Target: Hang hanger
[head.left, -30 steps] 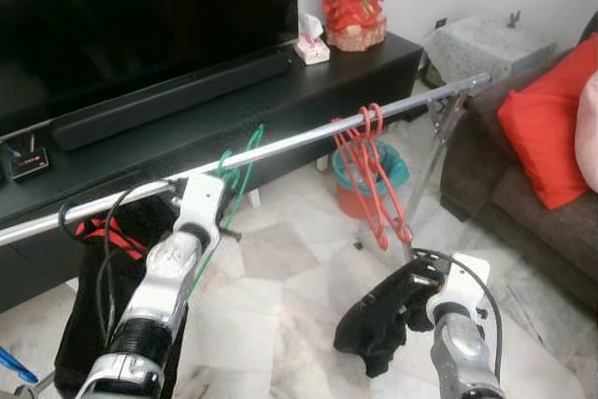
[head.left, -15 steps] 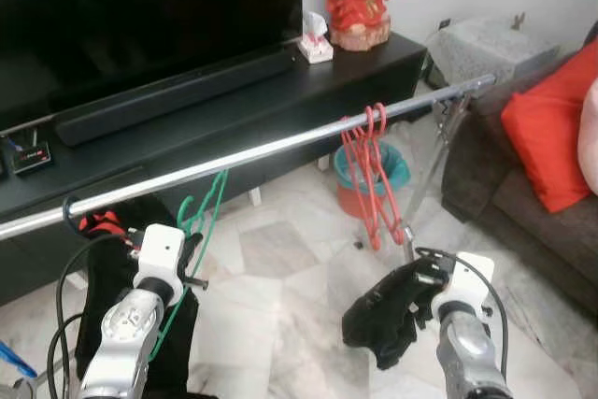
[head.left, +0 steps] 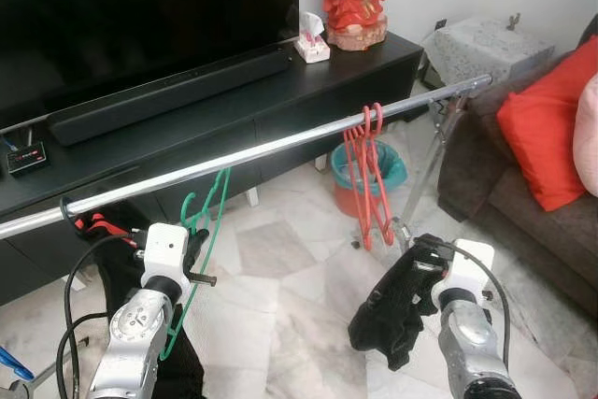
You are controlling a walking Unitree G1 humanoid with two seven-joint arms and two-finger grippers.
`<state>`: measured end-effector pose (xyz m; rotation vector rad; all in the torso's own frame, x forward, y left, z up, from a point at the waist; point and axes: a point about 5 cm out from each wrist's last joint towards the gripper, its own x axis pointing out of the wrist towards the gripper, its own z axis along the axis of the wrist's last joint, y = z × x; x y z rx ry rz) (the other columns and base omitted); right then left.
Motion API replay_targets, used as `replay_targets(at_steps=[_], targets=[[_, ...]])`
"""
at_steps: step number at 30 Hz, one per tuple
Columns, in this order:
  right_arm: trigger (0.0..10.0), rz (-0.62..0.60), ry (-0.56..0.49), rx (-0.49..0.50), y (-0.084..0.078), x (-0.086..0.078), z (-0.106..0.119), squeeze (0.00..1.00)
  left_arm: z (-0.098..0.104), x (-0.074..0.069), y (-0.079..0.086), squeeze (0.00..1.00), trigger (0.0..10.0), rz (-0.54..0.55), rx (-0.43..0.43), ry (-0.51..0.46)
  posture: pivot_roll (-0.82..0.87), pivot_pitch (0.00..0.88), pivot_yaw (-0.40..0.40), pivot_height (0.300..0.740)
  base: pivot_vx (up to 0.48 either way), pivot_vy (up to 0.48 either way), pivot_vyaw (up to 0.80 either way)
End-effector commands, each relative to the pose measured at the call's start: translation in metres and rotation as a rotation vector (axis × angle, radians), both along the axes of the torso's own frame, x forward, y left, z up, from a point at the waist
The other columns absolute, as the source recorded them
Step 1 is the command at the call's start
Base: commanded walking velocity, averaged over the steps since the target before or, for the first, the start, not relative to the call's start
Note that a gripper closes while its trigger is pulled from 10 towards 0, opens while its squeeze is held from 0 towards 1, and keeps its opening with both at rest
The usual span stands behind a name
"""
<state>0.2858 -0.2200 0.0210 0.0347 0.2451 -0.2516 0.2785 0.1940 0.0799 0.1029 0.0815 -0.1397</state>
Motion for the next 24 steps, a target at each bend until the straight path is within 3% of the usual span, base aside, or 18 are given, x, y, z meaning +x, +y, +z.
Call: replay_targets(at_steps=[1,24], targets=[[10.0,0.007,-0.048,-0.012,-0.002,0.008,0.012,0.0,0.001,0.0,0.002,0.0,10.0,0.005,-0.002,0.004,0.05,0.0,-0.005,0.74,-0.262,0.0,0.0],[10.0,0.02,-0.102,-0.022,0.001,0.017,0.027,0.0,0.003,0.002,-0.001,0.0,10.0,-0.015,0.005,0.004,0.05,0.0,0.008,0.74,-0.274,0.0,0.0]])
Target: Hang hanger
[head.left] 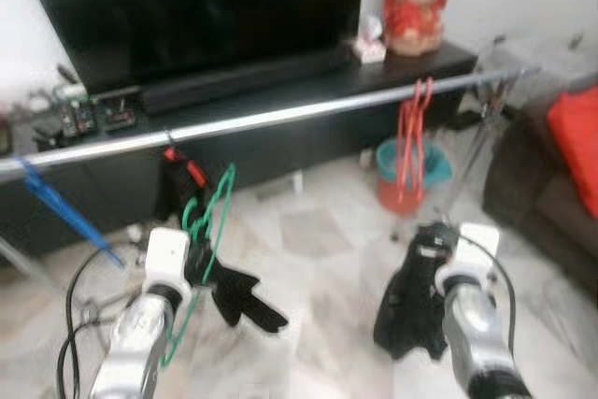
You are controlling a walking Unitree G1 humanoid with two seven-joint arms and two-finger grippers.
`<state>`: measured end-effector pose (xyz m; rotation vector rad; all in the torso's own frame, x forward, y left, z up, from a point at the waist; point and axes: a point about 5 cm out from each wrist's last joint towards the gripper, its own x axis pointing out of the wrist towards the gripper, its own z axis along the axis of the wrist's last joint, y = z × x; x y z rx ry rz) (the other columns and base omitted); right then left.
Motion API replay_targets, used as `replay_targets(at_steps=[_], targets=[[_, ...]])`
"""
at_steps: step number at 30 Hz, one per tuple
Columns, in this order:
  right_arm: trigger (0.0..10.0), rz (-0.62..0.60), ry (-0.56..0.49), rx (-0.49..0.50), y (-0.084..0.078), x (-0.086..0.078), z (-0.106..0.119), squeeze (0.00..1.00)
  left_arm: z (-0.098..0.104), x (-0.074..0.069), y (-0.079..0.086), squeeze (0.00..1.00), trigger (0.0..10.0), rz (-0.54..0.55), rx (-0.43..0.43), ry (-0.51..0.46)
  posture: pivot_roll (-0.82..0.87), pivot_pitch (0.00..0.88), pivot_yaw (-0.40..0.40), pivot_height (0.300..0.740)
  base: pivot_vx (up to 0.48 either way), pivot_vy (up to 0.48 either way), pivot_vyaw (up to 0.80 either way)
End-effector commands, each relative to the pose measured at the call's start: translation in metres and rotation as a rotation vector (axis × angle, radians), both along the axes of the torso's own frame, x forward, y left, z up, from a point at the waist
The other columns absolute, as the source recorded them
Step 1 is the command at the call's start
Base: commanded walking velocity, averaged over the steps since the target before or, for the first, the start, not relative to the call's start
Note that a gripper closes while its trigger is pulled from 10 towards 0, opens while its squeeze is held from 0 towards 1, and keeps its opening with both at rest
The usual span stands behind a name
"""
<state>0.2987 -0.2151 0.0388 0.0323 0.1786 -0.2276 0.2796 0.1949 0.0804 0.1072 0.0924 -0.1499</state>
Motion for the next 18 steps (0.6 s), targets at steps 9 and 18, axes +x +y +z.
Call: replay_targets(at_steps=[9,18], targets=[[10.0,0.018,-0.056,-0.033,-0.0016,0.0024,0.0109,0.0,0.003,0.0012,-0.0025,0.0,10.0,-0.01,0.004,-0.005,0.05,0.0,0.007,0.74,-0.262,0.0,0.51],[10.0,0.031,-0.051,-0.039,0.0009,0.0024,0.0104,0.0,0.0035,0.0011,-0.002,0.0,10.0,-0.006,0.009,-0.002,0.06,0.0,0.005,0.74,-0.251,0.0,0.8]])
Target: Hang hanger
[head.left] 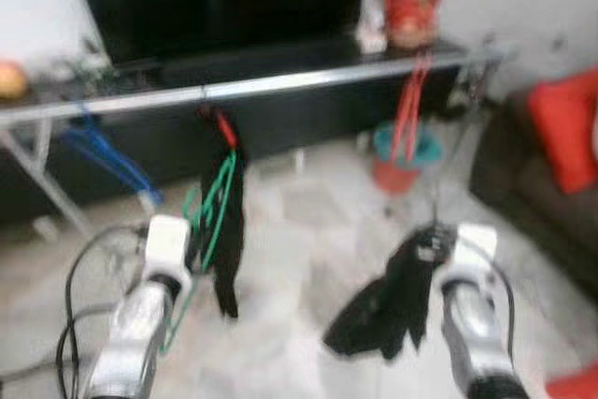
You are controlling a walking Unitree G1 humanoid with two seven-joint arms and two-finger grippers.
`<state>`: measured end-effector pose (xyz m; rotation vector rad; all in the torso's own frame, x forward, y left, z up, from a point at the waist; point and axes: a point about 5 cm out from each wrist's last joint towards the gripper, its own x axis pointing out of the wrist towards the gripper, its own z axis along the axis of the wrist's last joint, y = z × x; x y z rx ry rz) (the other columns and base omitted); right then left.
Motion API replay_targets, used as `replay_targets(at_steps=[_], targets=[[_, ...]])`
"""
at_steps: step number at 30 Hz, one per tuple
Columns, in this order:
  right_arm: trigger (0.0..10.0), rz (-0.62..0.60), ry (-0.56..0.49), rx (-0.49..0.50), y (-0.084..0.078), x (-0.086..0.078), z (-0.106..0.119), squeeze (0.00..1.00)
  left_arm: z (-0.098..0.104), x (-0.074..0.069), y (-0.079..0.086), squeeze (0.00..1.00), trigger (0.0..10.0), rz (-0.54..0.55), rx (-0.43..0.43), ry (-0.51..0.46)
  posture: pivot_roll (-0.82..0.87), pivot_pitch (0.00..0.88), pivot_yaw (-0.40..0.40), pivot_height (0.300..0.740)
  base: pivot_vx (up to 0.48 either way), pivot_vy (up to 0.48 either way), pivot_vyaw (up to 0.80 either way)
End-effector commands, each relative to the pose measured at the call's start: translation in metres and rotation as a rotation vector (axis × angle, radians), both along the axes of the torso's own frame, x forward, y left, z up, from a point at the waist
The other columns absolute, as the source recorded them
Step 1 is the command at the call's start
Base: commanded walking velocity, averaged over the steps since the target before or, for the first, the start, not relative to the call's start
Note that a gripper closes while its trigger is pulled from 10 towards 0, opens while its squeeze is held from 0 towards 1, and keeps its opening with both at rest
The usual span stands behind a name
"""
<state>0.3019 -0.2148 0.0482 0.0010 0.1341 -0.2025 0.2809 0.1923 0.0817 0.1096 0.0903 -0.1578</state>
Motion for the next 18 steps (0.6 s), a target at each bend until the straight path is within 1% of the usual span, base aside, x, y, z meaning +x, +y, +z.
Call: replay_targets(at_steps=[1,8,14,18], targets=[[10.0,0.005,-0.009,-0.006,0.0007,-0.0009,0.0009,0.0,0.0022,-0.0003,0.0006,0.0,10.0,0.002,0.007,0.0,0.06,0.0,0.005,0.74,-0.247,0.0,0.8],[10.0,0.003,-0.006,-0.005,0.0004,-0.0011,0.0007,0.0,0.0019,0.0,0.0002,0.0,10.0,0.0,0.008,0.002,0.06,0.0,0.004,0.74,-0.25,0.0,0.8],[10.0,-0.012,0.019,0.007,-0.0009,0.001,-0.0002,0.0,0.0056,-0.0005,-0.0007,0.0,10.0,-0.027,-0.003,-0.007,0.07,0.0,0.0,0.74,-0.251,0.0,0.0],[10.0,-0.008,0.044,-0.001,-0.0005,0.0029,-0.0006,0.0,0.0068,-0.0017,0.0005,0.0,10.0,-0.033,-0.001,-0.007,0.07,0.0,-0.001,0.74,-0.06,0.0,0.0]])
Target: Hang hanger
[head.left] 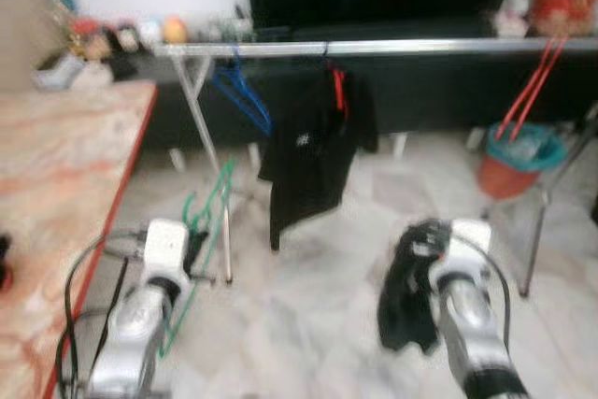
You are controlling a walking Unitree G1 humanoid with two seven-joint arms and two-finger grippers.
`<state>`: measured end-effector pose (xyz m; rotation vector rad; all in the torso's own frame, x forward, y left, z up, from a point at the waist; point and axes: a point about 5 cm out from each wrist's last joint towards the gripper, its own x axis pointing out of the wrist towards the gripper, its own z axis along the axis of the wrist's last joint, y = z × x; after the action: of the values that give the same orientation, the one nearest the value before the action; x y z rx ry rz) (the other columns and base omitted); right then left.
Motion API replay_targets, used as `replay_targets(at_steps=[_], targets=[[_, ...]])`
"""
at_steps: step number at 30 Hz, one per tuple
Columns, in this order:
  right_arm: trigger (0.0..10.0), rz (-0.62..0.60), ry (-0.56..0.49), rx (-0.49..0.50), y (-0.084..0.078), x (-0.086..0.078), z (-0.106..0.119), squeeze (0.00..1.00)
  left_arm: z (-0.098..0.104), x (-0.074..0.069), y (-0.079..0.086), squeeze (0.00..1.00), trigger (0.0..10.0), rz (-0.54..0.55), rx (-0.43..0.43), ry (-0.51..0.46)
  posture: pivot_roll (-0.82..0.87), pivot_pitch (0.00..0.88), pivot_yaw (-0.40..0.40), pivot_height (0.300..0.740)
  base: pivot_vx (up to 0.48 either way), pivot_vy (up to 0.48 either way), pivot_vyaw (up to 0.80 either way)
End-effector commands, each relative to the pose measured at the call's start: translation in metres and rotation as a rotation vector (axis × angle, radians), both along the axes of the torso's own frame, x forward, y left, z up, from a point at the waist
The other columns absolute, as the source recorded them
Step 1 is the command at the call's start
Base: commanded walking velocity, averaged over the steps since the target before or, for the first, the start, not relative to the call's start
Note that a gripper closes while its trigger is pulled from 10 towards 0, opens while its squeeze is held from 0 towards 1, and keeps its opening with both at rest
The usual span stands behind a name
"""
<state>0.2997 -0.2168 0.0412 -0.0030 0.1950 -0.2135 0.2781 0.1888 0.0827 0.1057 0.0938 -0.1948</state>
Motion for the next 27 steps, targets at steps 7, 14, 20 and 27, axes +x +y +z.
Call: replay_targets(at_steps=[7,14,20,27], targets=[[10.0,-0.002,-0.025,0.015,0.002,0.008,0.009,0.0,0.006,0.001,0.003,0.0,10.0,-0.001,0.004,-0.008,0.07,0.0,-0.002,0.74,0.0,0.0,0.0],[10.0,0.002,-0.028,0.013,0.004,0.01,0.012,0.0,0.007,0.001,0.002,0.0,10.0,-0.011,0.002,-0.008,0.07,0.0,0.001,0.74,0.0,0.0,0.0],[10.0,0.015,-0.036,0.014,0.007,0.013,0.016,0.0,0.008,0.0,0.001,0.0,10.0,-0.016,-0.002,-0.005,0.08,0.0,-0.002,0.74,-0.041,0.0,0.0],[10.0,0.021,-0.032,0.012,0.008,0.014,0.016,0.0,0.008,-0.002,0.001,0.0,10.0,-0.013,-0.006,-0.004,0.08,0.0,-0.005,0.74,-0.289,0.0,0.0]])
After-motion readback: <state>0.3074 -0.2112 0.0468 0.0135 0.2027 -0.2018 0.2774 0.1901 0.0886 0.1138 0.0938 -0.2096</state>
